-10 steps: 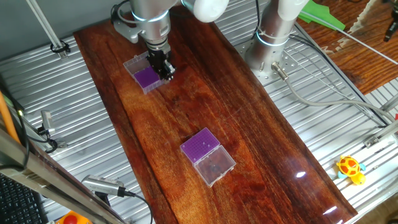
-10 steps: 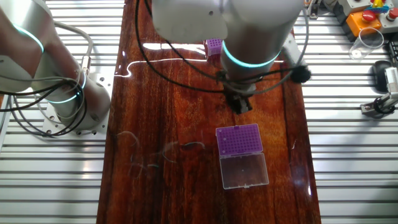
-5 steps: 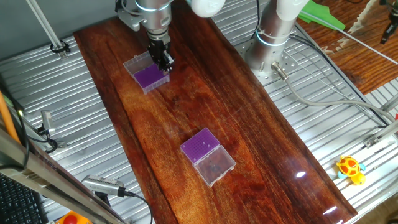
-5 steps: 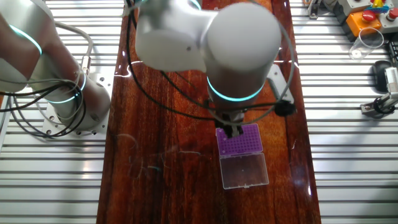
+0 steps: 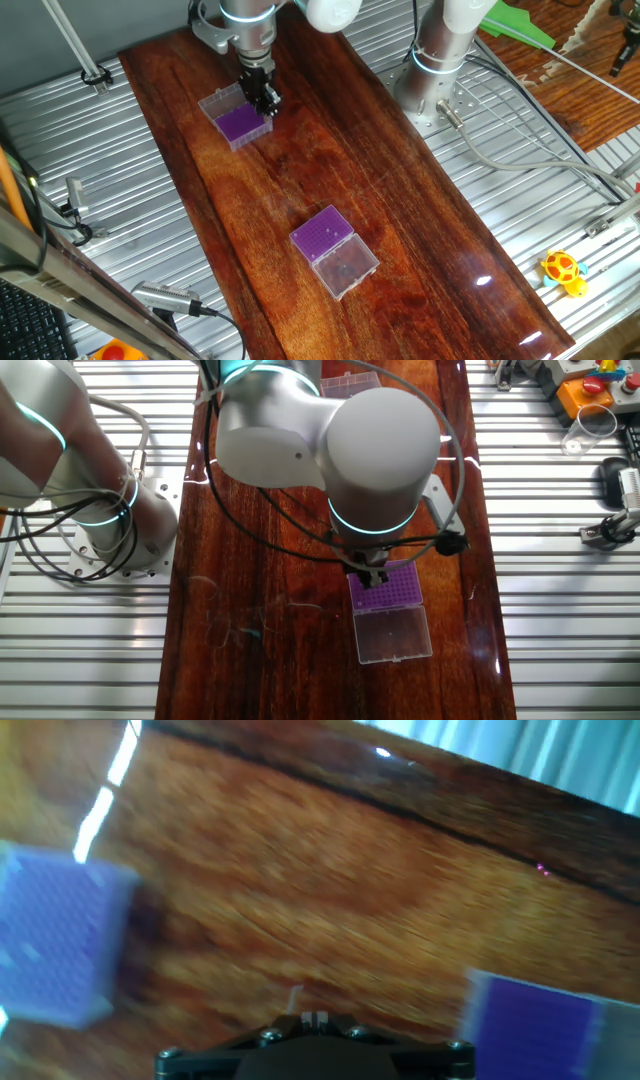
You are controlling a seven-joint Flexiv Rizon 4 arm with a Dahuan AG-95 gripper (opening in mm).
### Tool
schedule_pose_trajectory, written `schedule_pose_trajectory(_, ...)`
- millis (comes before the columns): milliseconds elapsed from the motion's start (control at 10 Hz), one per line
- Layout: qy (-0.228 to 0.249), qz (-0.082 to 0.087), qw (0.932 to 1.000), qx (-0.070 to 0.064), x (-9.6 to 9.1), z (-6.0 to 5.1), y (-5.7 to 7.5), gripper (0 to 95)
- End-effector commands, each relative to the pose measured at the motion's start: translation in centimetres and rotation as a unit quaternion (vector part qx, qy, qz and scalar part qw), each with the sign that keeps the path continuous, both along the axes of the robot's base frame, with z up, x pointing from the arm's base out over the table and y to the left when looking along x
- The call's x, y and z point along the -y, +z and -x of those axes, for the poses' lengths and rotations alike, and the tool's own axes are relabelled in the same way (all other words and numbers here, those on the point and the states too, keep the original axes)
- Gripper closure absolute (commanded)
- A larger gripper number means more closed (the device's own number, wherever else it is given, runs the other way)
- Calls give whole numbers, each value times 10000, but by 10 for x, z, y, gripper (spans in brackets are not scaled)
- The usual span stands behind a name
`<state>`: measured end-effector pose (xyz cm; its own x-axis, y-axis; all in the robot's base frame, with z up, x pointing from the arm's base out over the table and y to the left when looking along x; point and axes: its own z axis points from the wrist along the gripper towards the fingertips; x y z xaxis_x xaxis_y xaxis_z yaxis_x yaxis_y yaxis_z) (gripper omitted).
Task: Transfer all small pipette tips from one holder to another
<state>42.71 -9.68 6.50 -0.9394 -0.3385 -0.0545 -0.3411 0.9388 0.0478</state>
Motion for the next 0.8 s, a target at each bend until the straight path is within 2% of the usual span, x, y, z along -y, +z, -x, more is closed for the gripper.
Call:
schedule_pose_trajectory(100,2,-6,10000,2,0,0,0,760)
schedule_pose_trajectory(800,2,19,10000,44,2,3,-10,760)
